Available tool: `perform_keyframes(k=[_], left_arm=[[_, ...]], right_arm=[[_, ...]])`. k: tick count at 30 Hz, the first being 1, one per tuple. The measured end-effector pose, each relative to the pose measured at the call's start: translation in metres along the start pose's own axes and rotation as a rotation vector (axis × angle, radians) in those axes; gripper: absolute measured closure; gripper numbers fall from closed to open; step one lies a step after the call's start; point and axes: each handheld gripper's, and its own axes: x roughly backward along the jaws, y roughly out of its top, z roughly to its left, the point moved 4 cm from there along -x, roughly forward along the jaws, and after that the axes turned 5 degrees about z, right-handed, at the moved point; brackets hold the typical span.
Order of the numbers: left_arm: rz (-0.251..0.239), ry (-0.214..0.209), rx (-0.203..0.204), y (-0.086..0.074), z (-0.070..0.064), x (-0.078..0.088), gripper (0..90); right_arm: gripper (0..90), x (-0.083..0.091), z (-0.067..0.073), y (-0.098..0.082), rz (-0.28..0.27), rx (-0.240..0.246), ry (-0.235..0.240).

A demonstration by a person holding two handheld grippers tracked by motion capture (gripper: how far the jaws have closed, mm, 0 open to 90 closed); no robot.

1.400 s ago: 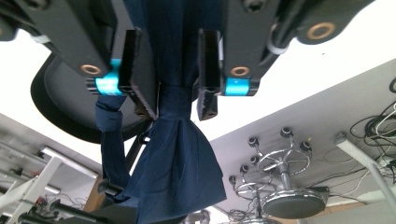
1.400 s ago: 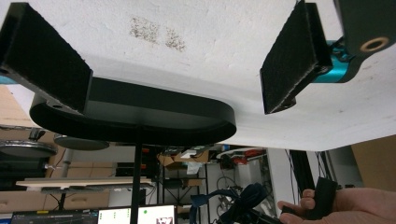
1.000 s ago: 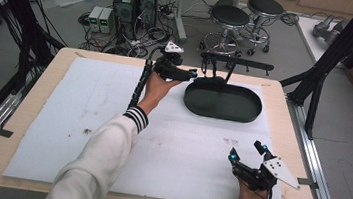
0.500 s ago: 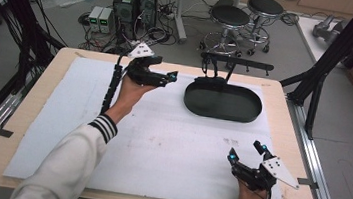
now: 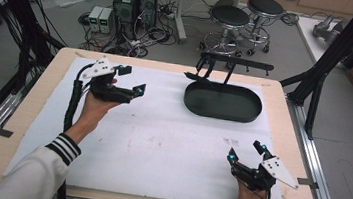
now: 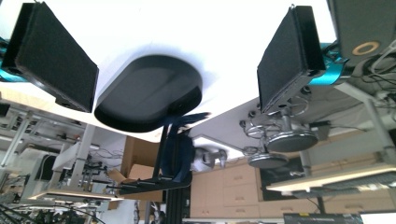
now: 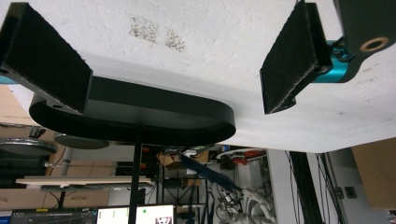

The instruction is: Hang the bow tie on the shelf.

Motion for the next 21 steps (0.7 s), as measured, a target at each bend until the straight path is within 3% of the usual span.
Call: perform_keyframes(k=[3,8,11,12,13,16,21], left_arm=[[-0.024,0.008,-0.009,-0.013,-0.001,0.024,13.1],[-0.026,0.018,-0.046,-0.032,-0.006,0.048,13.0],[-0.055,0.015,-0.052,-0.058,-0.01,0.073,13.0],[-0.055,0.015,-0.052,-0.058,-0.01,0.073,13.0],[-0.075,0.036,-0.04,-0.073,-0.011,0.086,13.0],[-0.081,0.065,-0.011,-0.096,-0.012,0.1,13.0],[-0.095,0.073,-0.004,-0.115,-0.015,0.111,12.4]], right_arm=[[8.2,0.0,0.0,0.0,0.001,0.005,0.0],[8.2,0.0,0.001,0.0,0.001,0.007,-0.003],[8.2,0.0,0.0,0.0,0.002,0.007,-0.003],[8.2,0.0,0.001,0.0,0.003,0.006,-0.004],[8.2,0.0,0.001,0.0,0.001,0.007,-0.004],[8.2,0.0,0.001,0.0,0.001,0.011,-0.006],[8.2,-0.001,0.001,0.0,0.009,0.01,-0.006]])
